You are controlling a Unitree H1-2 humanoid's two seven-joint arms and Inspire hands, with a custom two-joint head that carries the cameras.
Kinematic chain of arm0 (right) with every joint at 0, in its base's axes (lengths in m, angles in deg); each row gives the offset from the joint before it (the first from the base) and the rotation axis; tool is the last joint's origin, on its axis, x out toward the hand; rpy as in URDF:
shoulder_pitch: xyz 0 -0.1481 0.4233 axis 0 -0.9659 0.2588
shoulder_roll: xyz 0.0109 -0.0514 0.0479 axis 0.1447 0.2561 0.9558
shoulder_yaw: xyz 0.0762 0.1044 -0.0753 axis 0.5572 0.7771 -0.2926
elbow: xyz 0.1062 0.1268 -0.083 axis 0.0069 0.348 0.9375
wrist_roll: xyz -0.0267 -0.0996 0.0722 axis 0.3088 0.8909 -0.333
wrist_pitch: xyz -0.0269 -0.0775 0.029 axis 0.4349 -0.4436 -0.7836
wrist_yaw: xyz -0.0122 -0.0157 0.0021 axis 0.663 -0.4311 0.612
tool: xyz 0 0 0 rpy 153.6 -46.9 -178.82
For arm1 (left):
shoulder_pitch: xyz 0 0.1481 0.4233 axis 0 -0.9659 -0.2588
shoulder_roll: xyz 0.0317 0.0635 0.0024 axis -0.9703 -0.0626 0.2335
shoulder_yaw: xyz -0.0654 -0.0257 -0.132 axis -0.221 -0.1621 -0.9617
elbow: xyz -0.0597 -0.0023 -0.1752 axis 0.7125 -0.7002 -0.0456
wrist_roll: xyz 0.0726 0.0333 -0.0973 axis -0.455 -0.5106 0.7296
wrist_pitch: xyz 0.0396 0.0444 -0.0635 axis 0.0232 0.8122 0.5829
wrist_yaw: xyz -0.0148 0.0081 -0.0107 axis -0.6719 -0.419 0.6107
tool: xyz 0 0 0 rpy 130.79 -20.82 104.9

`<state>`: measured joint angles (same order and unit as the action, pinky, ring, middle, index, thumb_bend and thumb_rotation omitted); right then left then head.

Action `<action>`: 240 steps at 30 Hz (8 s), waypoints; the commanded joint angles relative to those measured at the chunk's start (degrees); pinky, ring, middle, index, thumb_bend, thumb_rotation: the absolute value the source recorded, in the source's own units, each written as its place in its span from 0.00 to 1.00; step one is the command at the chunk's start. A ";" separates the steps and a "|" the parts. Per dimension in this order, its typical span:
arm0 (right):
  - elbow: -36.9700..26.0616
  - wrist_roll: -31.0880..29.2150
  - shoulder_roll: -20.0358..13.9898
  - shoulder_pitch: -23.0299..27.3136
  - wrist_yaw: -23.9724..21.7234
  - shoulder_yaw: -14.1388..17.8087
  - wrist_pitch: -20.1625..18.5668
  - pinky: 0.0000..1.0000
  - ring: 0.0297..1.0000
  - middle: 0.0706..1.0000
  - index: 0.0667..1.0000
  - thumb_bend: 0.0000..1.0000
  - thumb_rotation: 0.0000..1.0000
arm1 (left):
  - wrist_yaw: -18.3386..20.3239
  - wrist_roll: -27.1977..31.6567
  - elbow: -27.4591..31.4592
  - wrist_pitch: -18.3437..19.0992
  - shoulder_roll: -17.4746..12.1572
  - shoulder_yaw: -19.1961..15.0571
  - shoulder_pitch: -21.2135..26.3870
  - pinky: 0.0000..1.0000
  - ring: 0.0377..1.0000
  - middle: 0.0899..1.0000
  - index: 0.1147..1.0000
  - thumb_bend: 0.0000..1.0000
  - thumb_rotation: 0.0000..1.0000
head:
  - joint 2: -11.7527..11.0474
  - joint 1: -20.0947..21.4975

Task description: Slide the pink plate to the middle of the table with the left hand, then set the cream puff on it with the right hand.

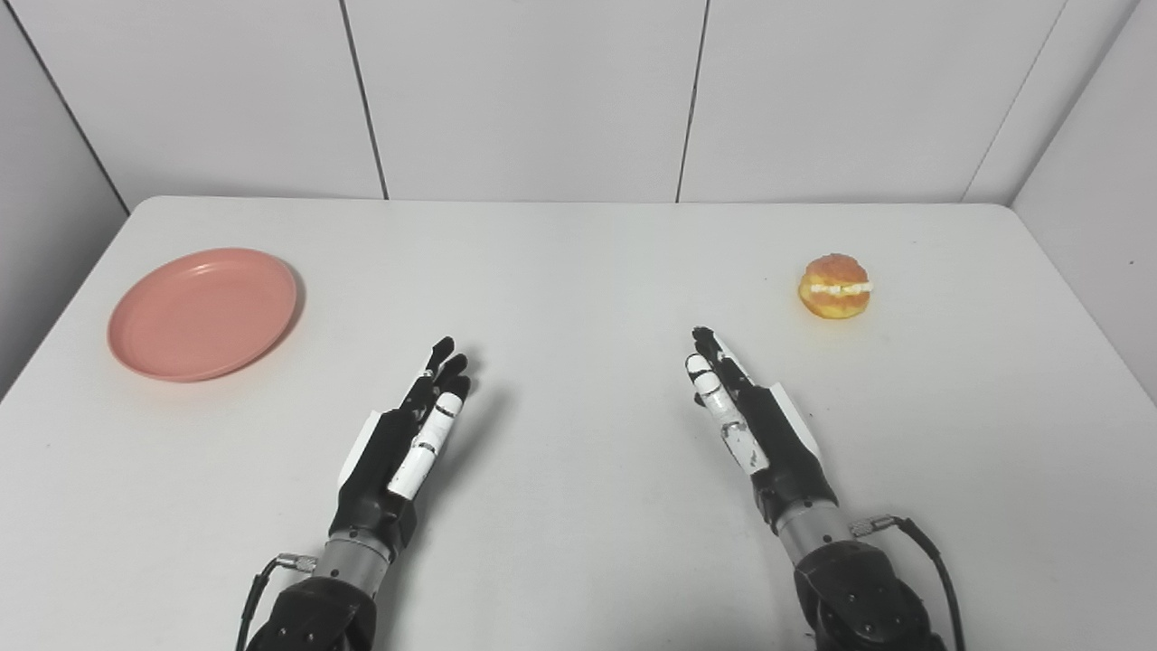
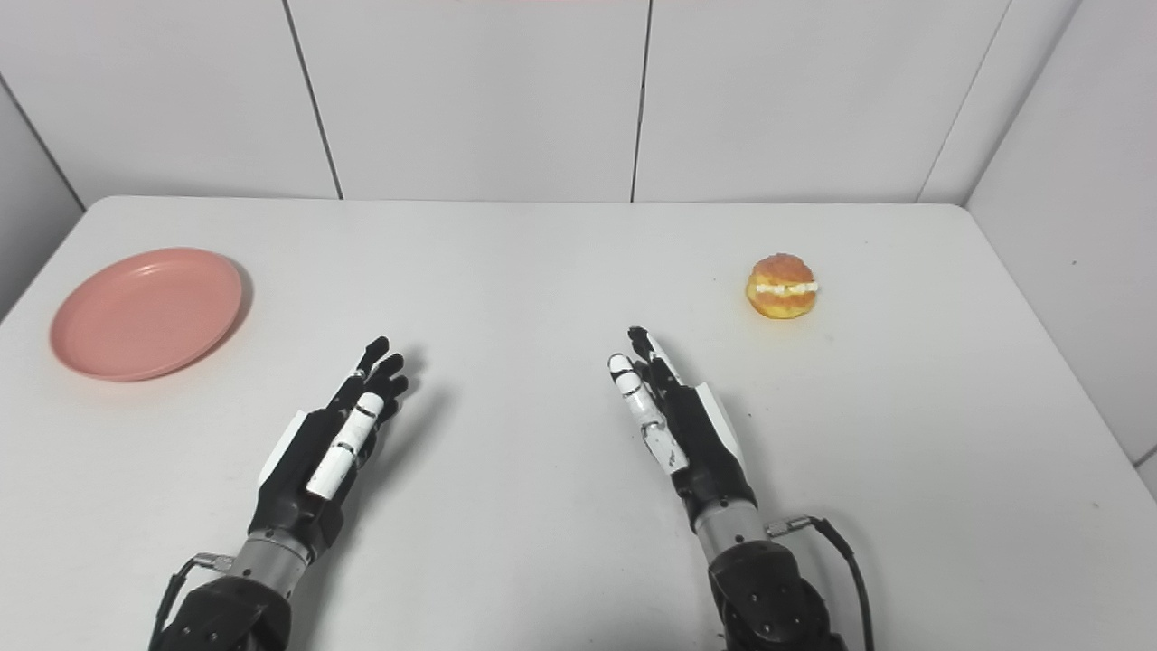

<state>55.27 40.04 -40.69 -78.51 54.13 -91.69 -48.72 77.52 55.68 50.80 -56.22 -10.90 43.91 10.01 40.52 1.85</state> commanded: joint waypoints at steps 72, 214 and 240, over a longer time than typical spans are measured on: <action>-1.00 -8.95 -3.39 -0.97 -1.39 4.13 7.20 1.00 0.99 1.00 1.00 0.13 1.00 | -7.76 -10.49 -3.23 -5.61 5.48 9.75 -0.77 0.94 0.96 0.98 0.97 0.43 0.95 | -13.38 -23.78; -2.75 -10.85 -3.13 -0.41 -1.27 4.80 4.81 1.00 1.00 1.00 1.00 0.09 1.00 | -10.50 8.58 -19.86 -2.43 -23.46 -30.27 24.85 0.87 0.88 0.88 0.84 0.33 1.00 | -13.43 -26.35; -2.64 -11.41 -3.28 -0.16 -1.34 5.01 5.17 1.00 1.00 1.00 1.00 0.10 1.00 | -11.60 10.31 -29.60 -3.42 -23.97 -30.34 27.69 0.88 0.89 0.88 0.85 0.30 0.97 | -12.43 -26.60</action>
<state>54.19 28.69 -44.06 -80.05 52.68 -86.84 -44.50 65.75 65.61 20.58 -56.79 -32.39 13.97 34.75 28.04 -24.79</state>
